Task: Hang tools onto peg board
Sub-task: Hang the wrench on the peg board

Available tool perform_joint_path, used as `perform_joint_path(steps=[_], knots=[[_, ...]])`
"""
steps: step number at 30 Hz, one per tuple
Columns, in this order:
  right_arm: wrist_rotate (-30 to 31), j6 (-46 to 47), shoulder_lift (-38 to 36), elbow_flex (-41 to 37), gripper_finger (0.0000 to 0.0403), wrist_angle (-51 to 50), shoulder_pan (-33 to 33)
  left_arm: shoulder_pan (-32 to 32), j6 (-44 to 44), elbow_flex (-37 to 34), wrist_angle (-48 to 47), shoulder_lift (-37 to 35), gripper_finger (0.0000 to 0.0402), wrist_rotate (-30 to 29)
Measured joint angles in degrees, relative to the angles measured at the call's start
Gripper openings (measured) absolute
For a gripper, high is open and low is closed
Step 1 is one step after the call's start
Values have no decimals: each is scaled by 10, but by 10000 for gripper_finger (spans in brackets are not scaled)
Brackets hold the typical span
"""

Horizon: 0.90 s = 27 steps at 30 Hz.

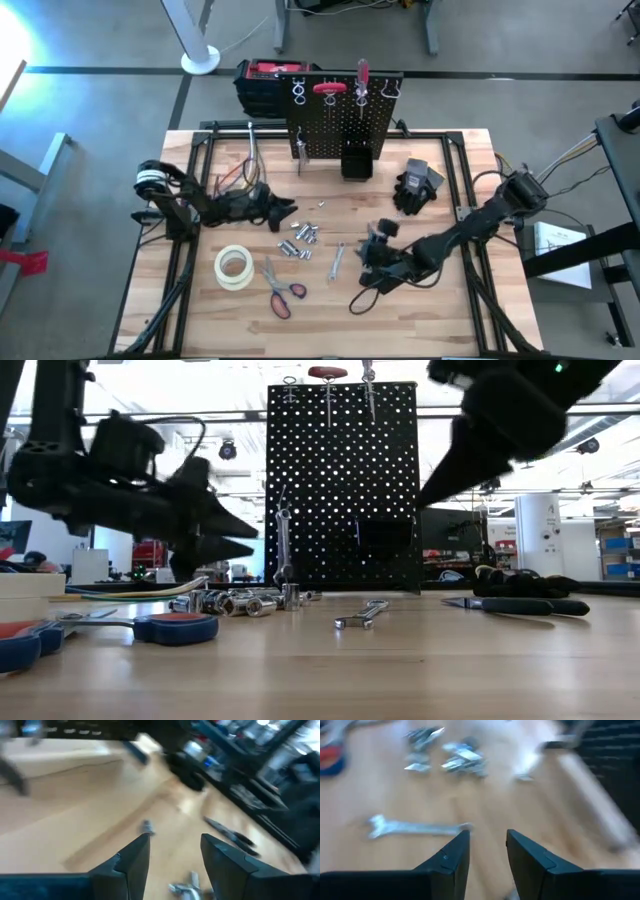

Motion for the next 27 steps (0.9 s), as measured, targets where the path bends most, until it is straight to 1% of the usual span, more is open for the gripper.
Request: perform_joint_path(steps=[3, 5, 6, 9, 12, 15, 17, 19, 23, 27], knots=[[-97, -85, 31, -5, 130, 70, -23, -32, 16, -8, 33, 0, 164, 44], [-170, -130, 52, -2, 133, 93, -41, -57, 18, -8, 38, 0, 164, 48], [-195, -144, 62, 3, 134, 96, -50, -69, 21, -6, 38, 0, 164, 47], [-224, -172, 85, 24, 133, 101, -75, -100, 33, 5, 36, 0, 164, 39], [-255, -228, 103, 40, 128, 101, -96, -123, 49, 16, 33, 0, 164, 30], [-307, -278, 116, 56, 124, 95, -117, -139, 76, 27, 33, 0, 164, 28], [-339, -306, 123, 68, 124, 74, -130, -151, 103, 35, 30, 0, 164, 27], [-354, -331, 130, 79, 125, 44, -142, -160, 117, 40, 30, 0, 164, 27], [-364, -376, 142, 97, 124, -2, -166, -166, 123, 46, 28, 0, 164, 27], [-404, -419, 164, 113, 118, -19, -192, -166, 122, 50, 20, 0, 164, 28]])
